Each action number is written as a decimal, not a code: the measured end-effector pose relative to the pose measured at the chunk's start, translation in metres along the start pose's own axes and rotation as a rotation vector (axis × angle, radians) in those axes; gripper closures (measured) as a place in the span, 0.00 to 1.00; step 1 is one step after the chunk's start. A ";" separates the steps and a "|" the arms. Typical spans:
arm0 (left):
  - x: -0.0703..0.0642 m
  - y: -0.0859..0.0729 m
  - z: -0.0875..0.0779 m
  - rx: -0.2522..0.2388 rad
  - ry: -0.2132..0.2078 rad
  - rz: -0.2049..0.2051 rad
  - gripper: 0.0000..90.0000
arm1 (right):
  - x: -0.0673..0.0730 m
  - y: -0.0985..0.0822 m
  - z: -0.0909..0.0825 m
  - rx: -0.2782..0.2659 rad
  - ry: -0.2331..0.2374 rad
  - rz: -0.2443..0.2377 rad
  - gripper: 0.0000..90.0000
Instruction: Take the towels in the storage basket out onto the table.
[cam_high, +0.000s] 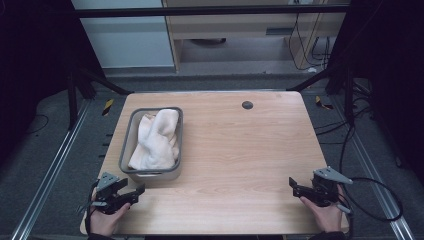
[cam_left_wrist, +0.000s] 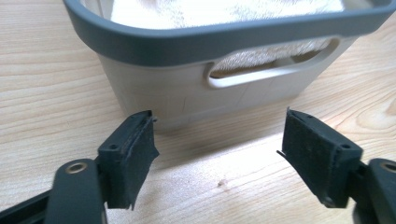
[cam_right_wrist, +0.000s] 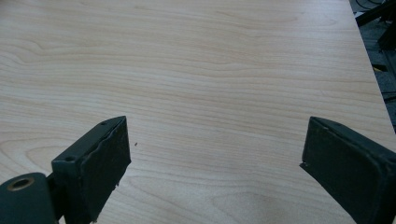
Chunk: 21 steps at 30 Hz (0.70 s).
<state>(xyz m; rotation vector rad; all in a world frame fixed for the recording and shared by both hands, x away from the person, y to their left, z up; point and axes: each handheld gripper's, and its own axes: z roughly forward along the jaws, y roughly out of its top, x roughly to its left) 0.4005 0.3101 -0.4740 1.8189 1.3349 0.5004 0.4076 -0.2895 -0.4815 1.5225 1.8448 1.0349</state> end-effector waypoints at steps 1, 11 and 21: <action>0.000 0.000 -0.001 -0.008 0.000 0.000 0.30 | 0.000 0.000 -0.001 -0.003 0.001 0.000 0.09; -0.003 0.006 -0.012 -0.045 -0.030 -0.011 0.30 | 0.007 -0.001 0.000 0.016 0.004 -0.032 0.09; -0.006 0.016 -0.022 -0.089 -0.031 -0.009 0.29 | 0.010 -0.002 0.002 0.039 0.004 -0.050 0.10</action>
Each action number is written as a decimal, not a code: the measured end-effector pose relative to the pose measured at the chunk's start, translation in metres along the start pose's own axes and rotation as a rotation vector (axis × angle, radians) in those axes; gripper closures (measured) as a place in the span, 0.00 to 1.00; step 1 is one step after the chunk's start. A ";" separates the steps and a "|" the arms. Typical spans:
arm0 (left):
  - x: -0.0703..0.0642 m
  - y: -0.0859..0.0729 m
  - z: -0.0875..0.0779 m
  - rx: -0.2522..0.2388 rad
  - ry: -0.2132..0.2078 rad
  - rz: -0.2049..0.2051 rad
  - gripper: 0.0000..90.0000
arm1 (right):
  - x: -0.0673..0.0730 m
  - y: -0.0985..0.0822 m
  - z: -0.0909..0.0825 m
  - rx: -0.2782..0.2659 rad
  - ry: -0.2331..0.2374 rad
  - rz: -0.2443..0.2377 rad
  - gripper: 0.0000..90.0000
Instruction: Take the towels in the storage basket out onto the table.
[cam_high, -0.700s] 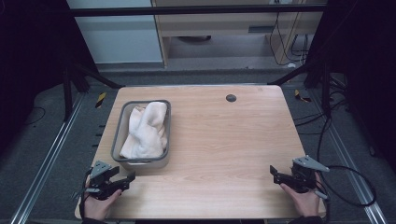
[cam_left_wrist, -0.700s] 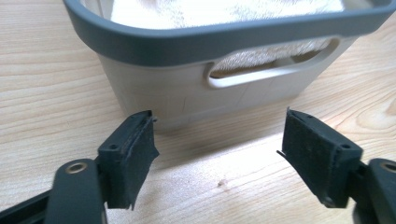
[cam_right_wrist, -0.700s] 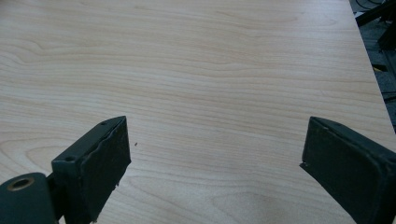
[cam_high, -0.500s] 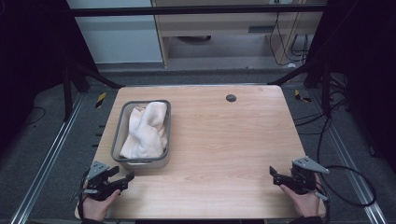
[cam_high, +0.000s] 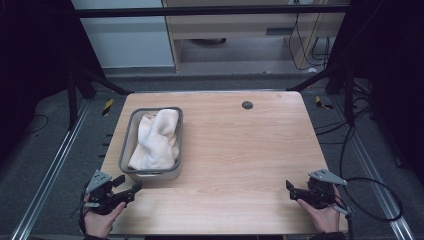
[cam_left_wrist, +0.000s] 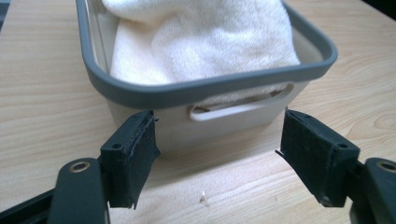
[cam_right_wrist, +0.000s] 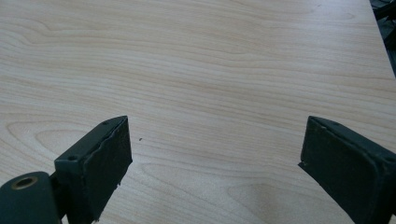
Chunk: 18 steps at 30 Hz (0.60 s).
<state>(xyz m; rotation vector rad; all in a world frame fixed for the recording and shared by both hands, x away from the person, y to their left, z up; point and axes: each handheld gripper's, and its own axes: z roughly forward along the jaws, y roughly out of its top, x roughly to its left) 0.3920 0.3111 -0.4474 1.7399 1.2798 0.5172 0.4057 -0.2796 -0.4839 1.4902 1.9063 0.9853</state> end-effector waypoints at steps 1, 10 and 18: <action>0.000 0.001 -0.001 -0.005 0.001 0.000 0.29 | 0.000 0.000 0.001 0.003 -0.001 -0.004 0.10; -0.005 0.014 -0.003 -0.022 -0.009 0.004 0.28 | 0.003 0.000 0.002 0.020 0.004 -0.013 0.09; -0.010 0.026 -0.007 -0.037 -0.017 0.024 0.26 | 0.003 -0.001 0.003 0.027 0.001 -0.022 0.09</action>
